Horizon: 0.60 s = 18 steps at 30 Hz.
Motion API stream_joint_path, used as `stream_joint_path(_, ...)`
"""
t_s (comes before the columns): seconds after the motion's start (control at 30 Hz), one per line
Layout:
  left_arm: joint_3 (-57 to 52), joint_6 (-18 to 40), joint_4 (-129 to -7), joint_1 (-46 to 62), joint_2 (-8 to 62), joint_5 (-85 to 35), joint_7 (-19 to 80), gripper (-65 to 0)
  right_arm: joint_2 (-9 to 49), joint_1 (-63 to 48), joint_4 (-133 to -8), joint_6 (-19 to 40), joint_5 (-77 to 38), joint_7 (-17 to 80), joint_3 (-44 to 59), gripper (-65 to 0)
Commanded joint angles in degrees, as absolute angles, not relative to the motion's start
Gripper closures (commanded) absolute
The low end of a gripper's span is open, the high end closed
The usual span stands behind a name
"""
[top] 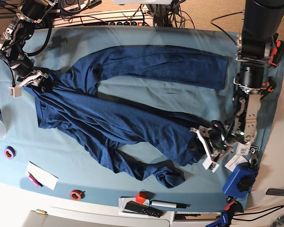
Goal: Layout the t-shirt on the table in an organized manner, then fold the t-shirt properly
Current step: 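Drag the grasped hem with the left gripper away from the right gripper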
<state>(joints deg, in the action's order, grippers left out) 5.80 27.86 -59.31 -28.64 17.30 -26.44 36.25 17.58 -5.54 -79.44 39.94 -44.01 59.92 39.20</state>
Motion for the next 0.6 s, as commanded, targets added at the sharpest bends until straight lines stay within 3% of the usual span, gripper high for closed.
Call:
stream_joint_path(0.0, 5.5, 27.9, -59.5, -31.2, 17.2, -27.2, 34.9, -29.0, 18.6, -5.1, -80.1, 40.0, -44.6, 59.6, 39.4, -37.0)
stream_joint_path(0.13, 5.5, 27.9, -57.4, -32.3, 15.5, -27.0, 34.8, -28.9, 18.6, -5.1, -80.1, 40.0, -44.6, 59.6, 39.4, -37.0)
stream_joint_path(0.2, 5.5, 27.9, -56.6, -32.6, 14.8, -27.0, 34.8, -25.9, 18.6, -5.1, -80.1, 40.0, -44.6, 59.7, 39.4, -37.0)
stream_joint_path(0.27, 5.5, 27.8, -56.2, -32.5, 14.3, -27.0, 34.8, -18.4, 18.6, -5.1, -80.1, 40.0, -44.6, 59.7, 39.4, -37.0)
stream_joint_path(0.37, 5.5, 27.9, -56.1, -32.6, 14.3, -27.0, 34.8, -0.2, 18.6, -5.1, -80.1, 40.0, -44.6, 59.7, 39.4, -37.0)
stream_joint_path(0.57, 5.4, 28.4, -56.2, -33.8, 14.5, -27.1, 35.0, 0.0, 18.6, -5.1, -80.1, 40.0, -44.6, 59.6, 39.4, -37.0)
